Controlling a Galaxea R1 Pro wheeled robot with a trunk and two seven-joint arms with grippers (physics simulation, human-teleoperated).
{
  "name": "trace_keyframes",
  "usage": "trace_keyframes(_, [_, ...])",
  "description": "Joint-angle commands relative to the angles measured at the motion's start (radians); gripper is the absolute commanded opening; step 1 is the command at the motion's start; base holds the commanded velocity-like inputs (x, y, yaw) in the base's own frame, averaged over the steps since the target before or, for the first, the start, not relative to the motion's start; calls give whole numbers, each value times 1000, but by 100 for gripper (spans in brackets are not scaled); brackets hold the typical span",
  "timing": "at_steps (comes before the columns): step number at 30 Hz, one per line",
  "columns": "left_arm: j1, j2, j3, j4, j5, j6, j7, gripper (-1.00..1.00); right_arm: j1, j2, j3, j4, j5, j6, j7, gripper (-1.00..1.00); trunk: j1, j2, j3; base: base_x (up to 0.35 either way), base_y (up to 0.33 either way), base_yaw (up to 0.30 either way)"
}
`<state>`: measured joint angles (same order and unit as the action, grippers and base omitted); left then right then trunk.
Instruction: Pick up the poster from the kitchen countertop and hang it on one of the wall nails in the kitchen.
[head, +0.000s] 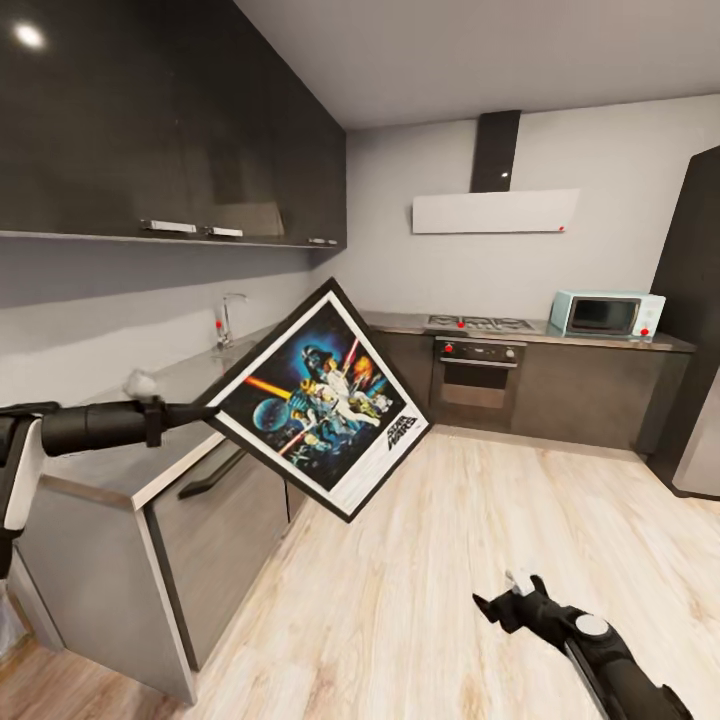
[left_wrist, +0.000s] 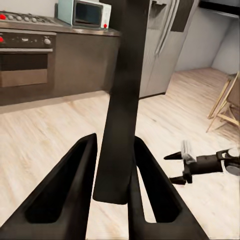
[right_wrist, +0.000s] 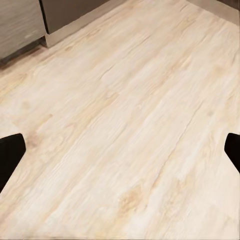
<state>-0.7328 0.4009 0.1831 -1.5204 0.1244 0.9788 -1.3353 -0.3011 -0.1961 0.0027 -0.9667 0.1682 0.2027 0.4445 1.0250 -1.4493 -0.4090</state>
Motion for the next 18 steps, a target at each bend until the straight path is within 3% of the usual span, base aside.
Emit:
trace_keyframes(1, [-2,9,-2,0,2,8,-11,-100,-21,-14,0,-3,20,21,53,100,0,-1,-1,0,0,0])
trace_keyframes(2, [-4,24,-6,0,3,8,-27,-100,-63,-37,0,-5,50,44,151,100,0,-1,-1,0,0,0])
trace_keyframes(4, [-5,38,-11,1,3,8,-38,-100,-107,-56,-1,-7,83,60,245,100,0,-1,-1,0,0,0])
trace_keyframes(5, [-6,57,-32,1,3,7,-47,-100,-176,-78,-1,-7,144,76,378,100,0,-1,-1,0,0,0])
trace_keyframes(6, [-6,66,-56,1,3,6,-51,-100,-214,-87,-2,-7,182,83,449,100,0,-1,-1,0,0,0])
trace_keyframes(9, [-6,80,-104,1,2,5,-54,-100,-263,-95,-2,-4,233,89,538,100,0,-1,-1,0,0,0])
trace_keyframes(10, [-6,90,-142,0,2,4,-55,-100,-291,-98,-3,-2,257,91,583,100,0,-1,-1,0,0,0])
trace_keyframes(13, [-7,109,-202,0,2,3,-56,-100,-327,-100,-5,-1,277,94,624,100,0,-1,-1,0,0,0])
trace_keyframes(16, [-7,158,-312,-3,2,-14,-58,-100,-369,-103,-6,-2,295,108,660,100,0,-1,-1,0,0,0])
trace_keyframes(17, [-7,163,-335,-3,2,-18,-58,-100,-373,-103,-6,-3,296,110,668,100,0,-1,-1,0,0,0])
trace_keyframes(18, [-7,173,-388,-3,2,-27,-59,-100,-380,-103,-4,-4,299,115,697,100,0,-1,-1,0,0,0])
